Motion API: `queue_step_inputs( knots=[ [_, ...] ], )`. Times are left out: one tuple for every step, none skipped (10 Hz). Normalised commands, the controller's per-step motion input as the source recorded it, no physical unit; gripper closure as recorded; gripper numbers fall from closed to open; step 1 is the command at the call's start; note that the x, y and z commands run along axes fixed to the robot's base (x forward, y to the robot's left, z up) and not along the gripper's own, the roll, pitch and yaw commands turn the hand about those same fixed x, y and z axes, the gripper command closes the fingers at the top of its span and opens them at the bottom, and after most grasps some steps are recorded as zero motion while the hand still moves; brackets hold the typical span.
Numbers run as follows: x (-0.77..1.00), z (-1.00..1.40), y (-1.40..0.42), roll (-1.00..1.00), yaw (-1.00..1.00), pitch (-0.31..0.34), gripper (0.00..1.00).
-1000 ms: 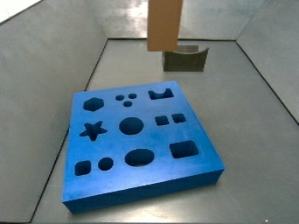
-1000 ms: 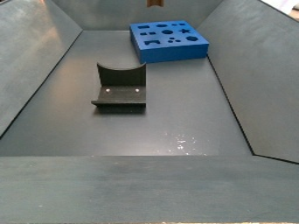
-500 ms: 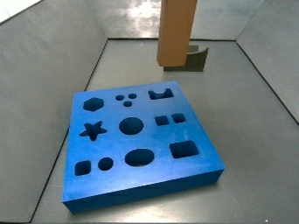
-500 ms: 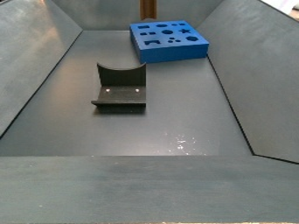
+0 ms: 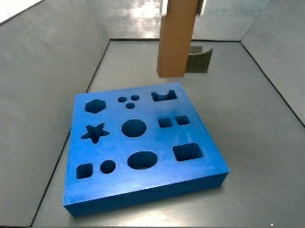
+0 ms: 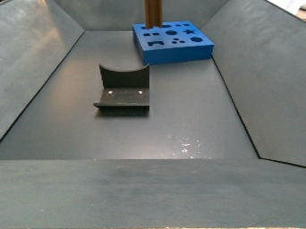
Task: Pick up the arch object. Move up. Place the arch object on the fixture. Regrasp the arch object. Rotate the arch object. Move to above the board. Insert the arch object.
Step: Insert the arch object.
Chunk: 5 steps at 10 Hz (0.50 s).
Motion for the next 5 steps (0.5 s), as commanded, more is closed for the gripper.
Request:
queue_step_inputs(
  knots=[
    [0.0,-0.3,0.0,0.0,0.0,-0.136,1.0],
    [0.0,-0.02,0.0,-0.01,0.0,0.0,1.0],
    [0.0,-0.34,-0.06,0.0,0.0,-0.057,1.0],
    [0.0,-0.44,0.0,0.0,0.01,-0.066,1.0],
    [-0.03,-0.49,-0.01,0.07,0.04,-0.061,1.0]
  ],
)
